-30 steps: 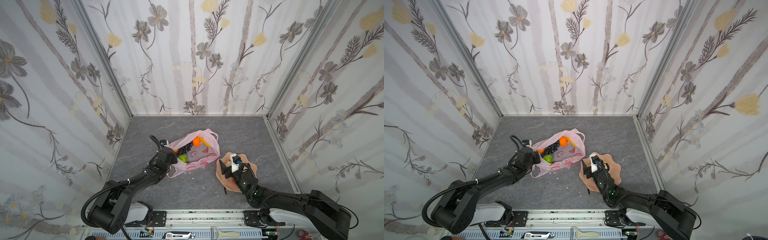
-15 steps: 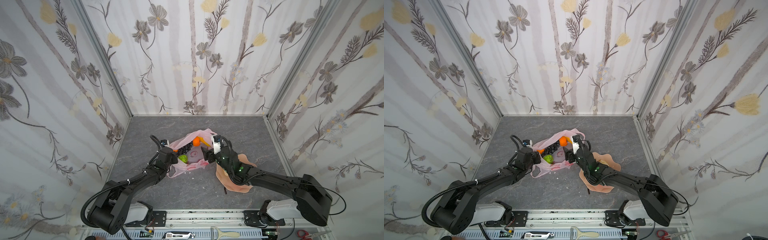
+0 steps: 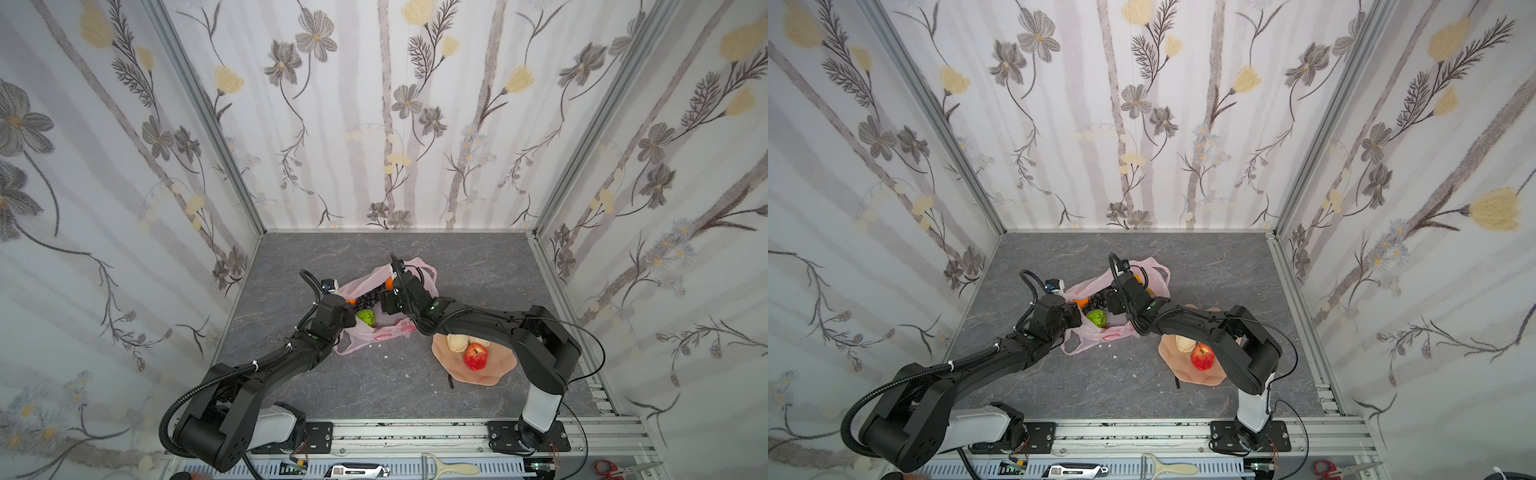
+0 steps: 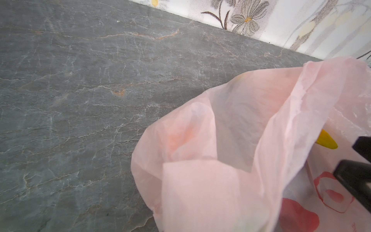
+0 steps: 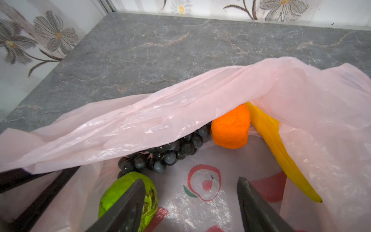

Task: Take the fake fruits out of the plastic bag
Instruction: 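Move the right gripper back into the bag above the orange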

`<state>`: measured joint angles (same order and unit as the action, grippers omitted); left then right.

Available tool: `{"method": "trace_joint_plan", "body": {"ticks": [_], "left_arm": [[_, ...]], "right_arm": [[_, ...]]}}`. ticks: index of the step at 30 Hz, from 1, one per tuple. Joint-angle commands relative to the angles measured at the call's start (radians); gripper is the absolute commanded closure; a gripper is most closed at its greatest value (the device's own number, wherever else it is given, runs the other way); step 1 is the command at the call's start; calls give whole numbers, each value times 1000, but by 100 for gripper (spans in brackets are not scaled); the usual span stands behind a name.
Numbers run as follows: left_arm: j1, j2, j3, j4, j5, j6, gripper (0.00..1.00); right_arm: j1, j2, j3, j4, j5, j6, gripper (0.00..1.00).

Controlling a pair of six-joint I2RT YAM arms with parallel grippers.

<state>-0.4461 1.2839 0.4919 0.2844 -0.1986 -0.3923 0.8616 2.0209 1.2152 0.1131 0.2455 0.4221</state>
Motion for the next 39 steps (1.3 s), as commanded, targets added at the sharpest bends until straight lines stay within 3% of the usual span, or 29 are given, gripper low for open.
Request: {"method": "trace_joint_plan", "body": {"ticks": [1, 10, 26, 34, 39], "left_arm": [[-1, -7, 2, 25, -9, 2, 90], [0, -10, 0, 24, -5, 0, 90], [0, -10, 0, 26, -6, 1, 90], [0, -20, -3, 25, -10, 3, 89], [1, -19, -2, 25, -9, 3, 89]], "right_arm": [[-18, 45, 45, -32, -6, 31, 29], [-94, 144, 131, -33, -30, 20, 35], [-113, 252, 244, -61, -29, 28, 37], [-115, 304, 317, -127, -12, 63, 31], [-116, 329, 356, -157, 0, 67, 35]]}}
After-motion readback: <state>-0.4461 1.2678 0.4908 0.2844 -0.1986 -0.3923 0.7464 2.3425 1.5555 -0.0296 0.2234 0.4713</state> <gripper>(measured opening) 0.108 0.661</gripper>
